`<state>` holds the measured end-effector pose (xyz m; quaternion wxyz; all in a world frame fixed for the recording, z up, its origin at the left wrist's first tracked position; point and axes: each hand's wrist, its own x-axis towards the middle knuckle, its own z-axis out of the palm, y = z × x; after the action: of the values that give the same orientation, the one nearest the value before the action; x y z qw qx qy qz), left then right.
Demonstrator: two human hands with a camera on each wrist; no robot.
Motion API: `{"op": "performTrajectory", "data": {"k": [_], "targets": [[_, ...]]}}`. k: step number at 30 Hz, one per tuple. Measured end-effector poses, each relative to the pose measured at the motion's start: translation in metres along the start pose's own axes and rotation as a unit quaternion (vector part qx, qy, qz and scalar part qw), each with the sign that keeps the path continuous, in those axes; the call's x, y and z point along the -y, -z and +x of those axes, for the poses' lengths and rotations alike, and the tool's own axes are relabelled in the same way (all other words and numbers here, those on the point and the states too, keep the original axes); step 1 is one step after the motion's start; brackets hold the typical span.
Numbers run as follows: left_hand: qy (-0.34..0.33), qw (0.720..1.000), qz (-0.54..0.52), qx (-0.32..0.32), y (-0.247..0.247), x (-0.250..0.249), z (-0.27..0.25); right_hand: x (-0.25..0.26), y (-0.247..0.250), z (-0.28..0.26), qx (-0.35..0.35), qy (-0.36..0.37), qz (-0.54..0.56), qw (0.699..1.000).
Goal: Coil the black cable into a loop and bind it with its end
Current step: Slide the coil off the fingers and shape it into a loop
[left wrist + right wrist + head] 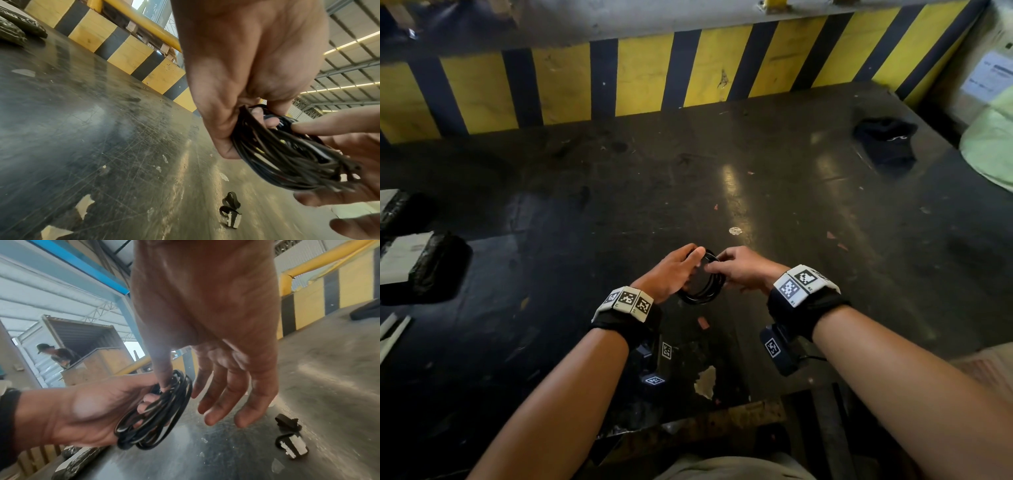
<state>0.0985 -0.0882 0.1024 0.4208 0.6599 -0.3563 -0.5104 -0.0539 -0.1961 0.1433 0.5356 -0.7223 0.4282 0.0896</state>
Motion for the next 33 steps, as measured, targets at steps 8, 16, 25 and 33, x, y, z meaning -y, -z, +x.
{"op": "performTrajectory", "data": {"k": [8, 16, 25, 33], "targets": [[0.061, 0.995, 0.076, -0.005, -0.026, 0.009, 0.014, -0.030, 0.007, 0.008, 0.036, -0.014, -0.031, 0.999], [0.099, 0.991, 0.089, 0.011, -0.055, 0.044, 0.027, -0.078, -0.001, 0.016, 0.031, -0.058, -0.016, 0.998], [0.101, 0.993, 0.059, -0.021, -0.053, 0.042, 0.046, -0.103, 0.033, 0.058, -0.060, -0.074, -0.013, 0.995], [0.103, 0.992, 0.054, -0.039, -0.037, 0.050, 0.059, -0.113, 0.036, 0.110, -0.061, 0.009, -0.278, 0.959]]}}
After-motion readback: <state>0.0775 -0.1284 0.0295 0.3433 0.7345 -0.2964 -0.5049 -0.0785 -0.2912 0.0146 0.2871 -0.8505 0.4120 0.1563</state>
